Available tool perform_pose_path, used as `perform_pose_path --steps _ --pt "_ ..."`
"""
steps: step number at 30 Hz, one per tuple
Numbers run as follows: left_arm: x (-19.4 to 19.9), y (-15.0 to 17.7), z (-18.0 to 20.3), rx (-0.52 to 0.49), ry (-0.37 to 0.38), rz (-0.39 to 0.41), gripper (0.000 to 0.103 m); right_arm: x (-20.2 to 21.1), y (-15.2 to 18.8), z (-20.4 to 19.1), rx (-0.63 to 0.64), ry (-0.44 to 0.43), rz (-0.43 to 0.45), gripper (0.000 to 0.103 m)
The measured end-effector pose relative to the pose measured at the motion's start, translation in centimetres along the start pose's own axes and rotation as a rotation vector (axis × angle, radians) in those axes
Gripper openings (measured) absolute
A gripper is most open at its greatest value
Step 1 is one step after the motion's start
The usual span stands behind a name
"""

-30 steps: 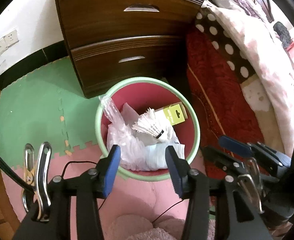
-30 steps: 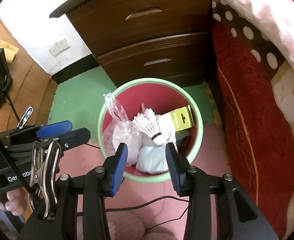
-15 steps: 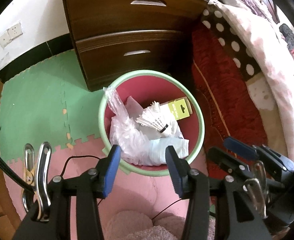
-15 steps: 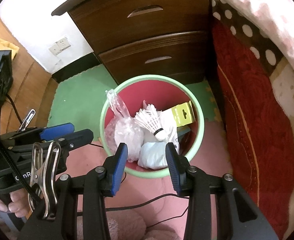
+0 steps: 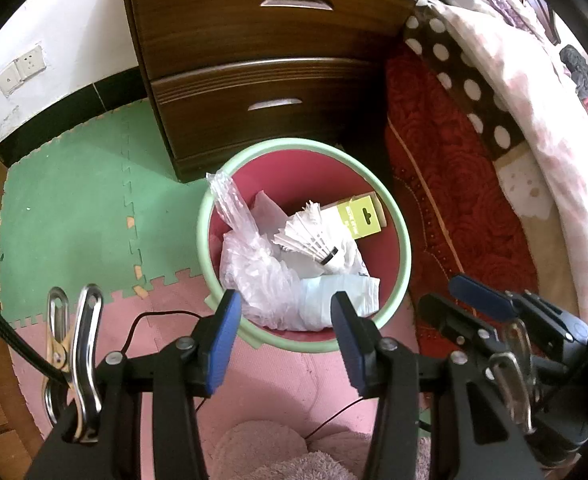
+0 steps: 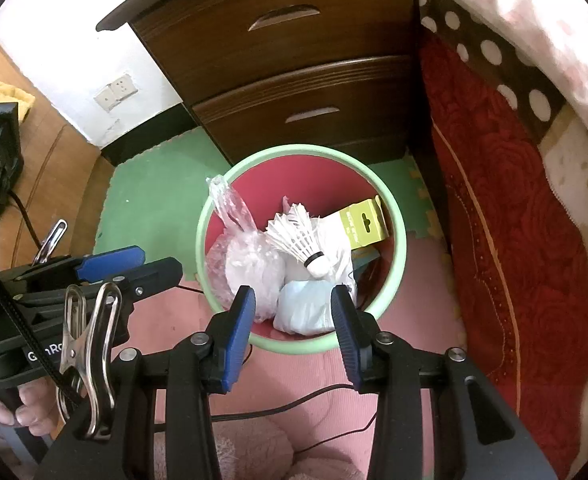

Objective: Collect trash

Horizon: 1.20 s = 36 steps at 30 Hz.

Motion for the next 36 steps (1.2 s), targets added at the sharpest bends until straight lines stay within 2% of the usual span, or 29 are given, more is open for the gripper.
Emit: perform_pose_path --steps 36 --pt "-0.73 0.44 0.15 -0.014 -0.011 -0.017 0.049 -0.46 0.61 0.43 -0.016 0.000 -0.011 0.040"
Point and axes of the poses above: each gripper's, at about its wrist camera, not at the fingertips, and x roughly against the way its jaws point, z to its right, y to its underside, the point moved 9 cm from there along -x, roughly the way its jaws point, and after that the axes turned 5 degrees about -y, right-handed, at the moved point
